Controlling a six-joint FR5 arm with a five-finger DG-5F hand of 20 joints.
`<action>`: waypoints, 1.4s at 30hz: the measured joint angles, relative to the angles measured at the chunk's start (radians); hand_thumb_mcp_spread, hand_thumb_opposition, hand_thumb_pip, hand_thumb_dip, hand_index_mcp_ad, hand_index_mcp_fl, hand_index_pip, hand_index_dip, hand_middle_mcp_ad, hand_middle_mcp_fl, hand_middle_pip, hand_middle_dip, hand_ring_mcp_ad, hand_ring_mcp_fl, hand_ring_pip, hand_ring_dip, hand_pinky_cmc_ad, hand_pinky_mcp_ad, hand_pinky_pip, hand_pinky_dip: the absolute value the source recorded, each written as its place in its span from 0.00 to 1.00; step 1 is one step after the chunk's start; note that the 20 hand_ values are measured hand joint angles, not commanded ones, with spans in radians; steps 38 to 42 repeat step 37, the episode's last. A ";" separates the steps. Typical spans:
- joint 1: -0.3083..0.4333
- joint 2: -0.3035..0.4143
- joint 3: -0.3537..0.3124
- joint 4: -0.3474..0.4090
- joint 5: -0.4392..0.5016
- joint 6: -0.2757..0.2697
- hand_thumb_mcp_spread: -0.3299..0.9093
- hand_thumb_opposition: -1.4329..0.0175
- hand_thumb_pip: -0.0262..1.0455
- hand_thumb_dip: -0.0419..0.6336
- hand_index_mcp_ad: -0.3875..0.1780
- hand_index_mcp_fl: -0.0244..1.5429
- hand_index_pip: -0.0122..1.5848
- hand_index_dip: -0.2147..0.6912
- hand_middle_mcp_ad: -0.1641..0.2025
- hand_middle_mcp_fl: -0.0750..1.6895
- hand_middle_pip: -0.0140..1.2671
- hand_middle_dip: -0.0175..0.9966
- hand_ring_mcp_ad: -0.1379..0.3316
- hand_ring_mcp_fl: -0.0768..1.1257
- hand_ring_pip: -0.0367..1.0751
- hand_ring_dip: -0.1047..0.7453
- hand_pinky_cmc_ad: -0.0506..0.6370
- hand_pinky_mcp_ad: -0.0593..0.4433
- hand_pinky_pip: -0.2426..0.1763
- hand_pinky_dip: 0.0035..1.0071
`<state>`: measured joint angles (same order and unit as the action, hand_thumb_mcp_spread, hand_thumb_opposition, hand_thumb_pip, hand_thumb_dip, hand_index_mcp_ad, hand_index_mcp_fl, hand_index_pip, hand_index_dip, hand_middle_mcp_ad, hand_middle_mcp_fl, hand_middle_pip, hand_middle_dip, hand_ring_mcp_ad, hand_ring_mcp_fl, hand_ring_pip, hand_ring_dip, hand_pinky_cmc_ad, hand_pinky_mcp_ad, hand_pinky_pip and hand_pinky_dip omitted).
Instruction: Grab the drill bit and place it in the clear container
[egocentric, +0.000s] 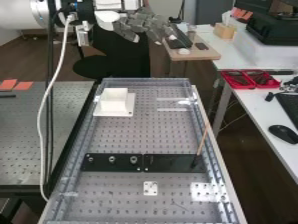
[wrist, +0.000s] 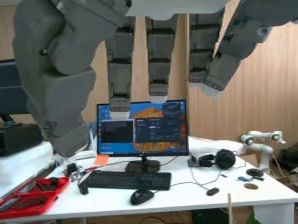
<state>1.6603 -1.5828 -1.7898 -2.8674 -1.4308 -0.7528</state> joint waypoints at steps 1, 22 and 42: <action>0.000 0.000 0.000 0.000 0.000 0.000 0.62 0.44 0.42 0.45 0.40 0.33 0.33 0.49 0.59 0.24 0.11 0.57 0.71 0.21 0.13 0.69 0.70 0.52 0.47 0.83; 0.000 -0.005 0.007 -0.003 0.000 0.000 0.62 0.44 0.42 0.45 0.42 0.33 0.33 0.49 0.59 0.24 0.11 0.57 0.71 0.21 0.13 0.69 0.70 0.52 0.47 0.83; -0.003 -0.001 0.002 -0.001 -0.003 0.000 0.62 0.44 0.42 0.45 0.42 0.33 0.33 0.49 0.59 0.24 0.11 0.57 0.71 0.21 0.13 0.69 0.70 0.52 0.47 0.83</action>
